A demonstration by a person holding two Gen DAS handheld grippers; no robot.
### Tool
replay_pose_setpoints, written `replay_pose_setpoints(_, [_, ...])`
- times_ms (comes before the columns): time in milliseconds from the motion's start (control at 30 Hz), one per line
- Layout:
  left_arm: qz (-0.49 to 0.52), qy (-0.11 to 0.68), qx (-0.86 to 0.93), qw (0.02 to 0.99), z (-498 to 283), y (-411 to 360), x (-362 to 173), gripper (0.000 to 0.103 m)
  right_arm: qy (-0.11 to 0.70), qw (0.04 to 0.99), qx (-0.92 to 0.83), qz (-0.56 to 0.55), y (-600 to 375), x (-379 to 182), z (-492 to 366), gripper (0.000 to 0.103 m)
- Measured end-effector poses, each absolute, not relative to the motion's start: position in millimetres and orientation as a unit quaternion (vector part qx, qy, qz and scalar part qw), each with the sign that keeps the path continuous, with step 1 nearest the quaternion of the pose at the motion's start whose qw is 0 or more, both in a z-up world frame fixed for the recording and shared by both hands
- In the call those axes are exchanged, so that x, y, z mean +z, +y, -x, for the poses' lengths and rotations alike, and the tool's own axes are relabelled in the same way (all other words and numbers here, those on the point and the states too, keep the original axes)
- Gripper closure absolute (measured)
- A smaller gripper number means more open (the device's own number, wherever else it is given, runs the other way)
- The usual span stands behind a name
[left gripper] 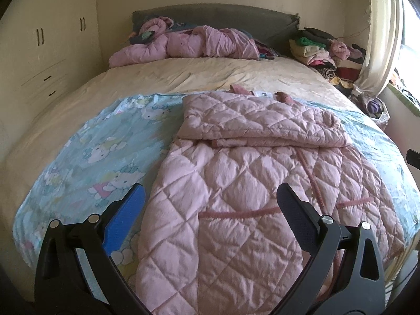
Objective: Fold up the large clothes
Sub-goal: 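Move both open grippers to the ribbed hem of the jacket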
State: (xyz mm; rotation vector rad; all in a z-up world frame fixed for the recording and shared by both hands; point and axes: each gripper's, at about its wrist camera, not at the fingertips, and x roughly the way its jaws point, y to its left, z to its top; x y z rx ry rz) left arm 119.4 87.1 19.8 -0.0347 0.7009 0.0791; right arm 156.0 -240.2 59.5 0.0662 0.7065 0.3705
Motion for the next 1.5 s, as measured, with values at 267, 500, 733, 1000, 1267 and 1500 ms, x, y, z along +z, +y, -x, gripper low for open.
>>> replay_pose_setpoints(267, [0.013, 0.360, 0.054, 0.931, -104.7, 92.8, 5.2, 0.009, 0.350, 0.921, 0.172, -0.012, -249.1, 47.2, -140.0, 0.011])
replay_pose_setpoints(500, [0.017, 0.380, 0.068, 0.922, -91.7, 101.4, -13.0, 0.009, 0.365, 0.917, 0.162, -0.006, -260.0, 32.3, -131.6, 0.010])
replay_pose_setpoints(733, [0.014, 0.396, 0.087, 0.914, -83.6, 110.6, -25.1, 0.009, 0.401, 0.902, 0.157, -0.020, -274.7, 1.6, -128.6, 0.011])
replay_pose_setpoints(1000, [0.008, 0.419, 0.095, 0.903, -81.7, 115.0, -41.2, 0.009, 0.434, 0.890, 0.134, -0.033, -293.4, -28.8, -126.3, 0.011])
replay_pose_setpoints(1267, [-0.006, 0.439, 0.101, 0.893, -78.8, 115.3, -56.5, 0.009, 0.462, 0.879, 0.109, -0.038, -315.1, -51.0, -117.4, 0.011])
replay_pose_setpoints(1500, [0.003, 0.450, 0.099, 0.888, -73.6, 121.1, -65.9, 0.009, 0.483, 0.868, 0.107, -0.046, -329.5, -67.0, -109.6, 0.010])
